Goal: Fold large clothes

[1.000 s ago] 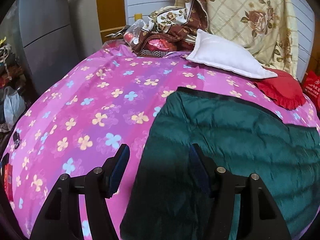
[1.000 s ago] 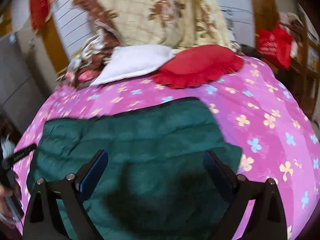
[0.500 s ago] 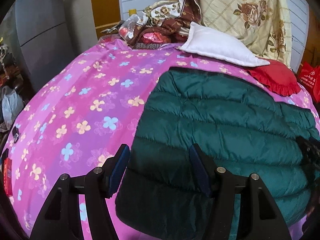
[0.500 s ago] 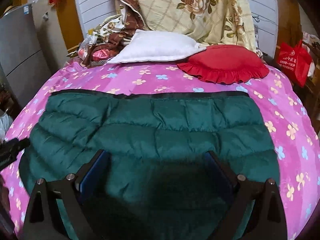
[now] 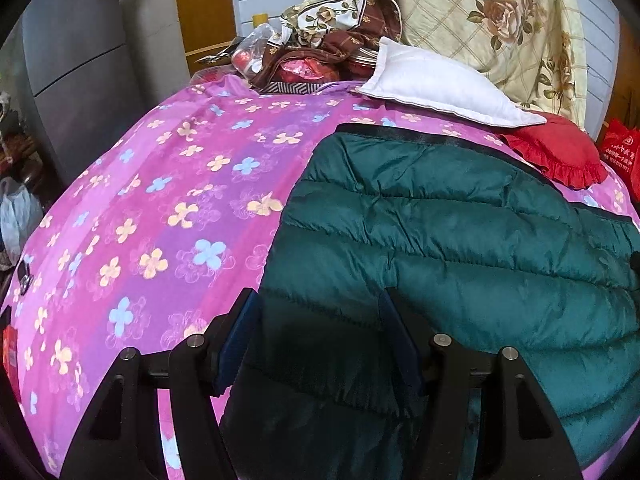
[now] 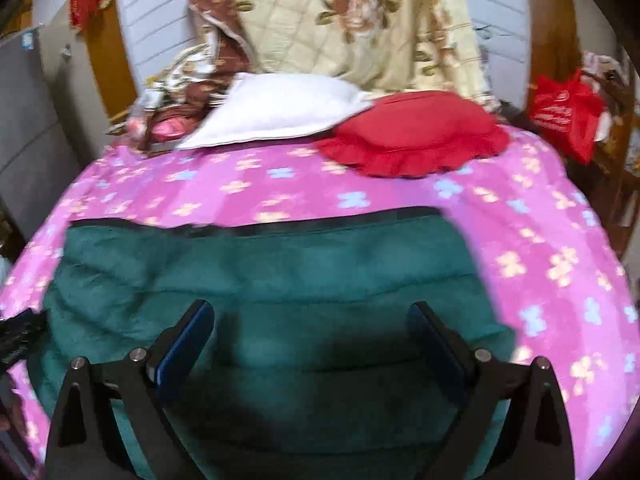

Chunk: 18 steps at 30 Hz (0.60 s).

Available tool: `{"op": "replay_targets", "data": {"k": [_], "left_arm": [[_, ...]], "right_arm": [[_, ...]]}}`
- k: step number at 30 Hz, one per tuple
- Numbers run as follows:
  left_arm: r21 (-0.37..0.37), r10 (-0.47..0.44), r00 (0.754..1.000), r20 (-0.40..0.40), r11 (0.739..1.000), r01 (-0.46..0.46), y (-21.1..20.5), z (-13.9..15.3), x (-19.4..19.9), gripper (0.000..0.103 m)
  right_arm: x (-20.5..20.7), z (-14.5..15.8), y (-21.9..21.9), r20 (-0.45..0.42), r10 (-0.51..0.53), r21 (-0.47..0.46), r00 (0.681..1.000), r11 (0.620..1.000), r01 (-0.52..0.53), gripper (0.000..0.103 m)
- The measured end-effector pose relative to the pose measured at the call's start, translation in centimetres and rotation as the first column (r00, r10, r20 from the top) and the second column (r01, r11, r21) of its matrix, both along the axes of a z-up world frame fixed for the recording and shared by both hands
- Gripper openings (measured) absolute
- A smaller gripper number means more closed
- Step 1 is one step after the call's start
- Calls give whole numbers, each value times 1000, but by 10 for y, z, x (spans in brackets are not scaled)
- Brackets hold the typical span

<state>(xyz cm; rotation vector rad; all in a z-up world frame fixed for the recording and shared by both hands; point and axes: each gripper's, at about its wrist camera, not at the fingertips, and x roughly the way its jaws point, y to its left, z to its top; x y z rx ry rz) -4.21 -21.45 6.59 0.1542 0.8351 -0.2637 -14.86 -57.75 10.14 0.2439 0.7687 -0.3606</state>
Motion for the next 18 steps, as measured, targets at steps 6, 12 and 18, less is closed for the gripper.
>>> {"op": "replay_targets", "data": {"k": [6,12,18], "left_arm": [[18,-14,1000,15,1000,14,-7,-5,7,44],[32,-20,1000,24,999,19,-13,-6,12,45],[18,-11,1000,12,1000,11,-13,-6,14,45]], "right_arm": [[-8,-26,-52,-73,-128,-11,989,992,127,99],[-14,-52,-81,-53,-173,176,984,968,179,101],[-31,-27,-65,-13,-164,112,986,980,164,101]]}}
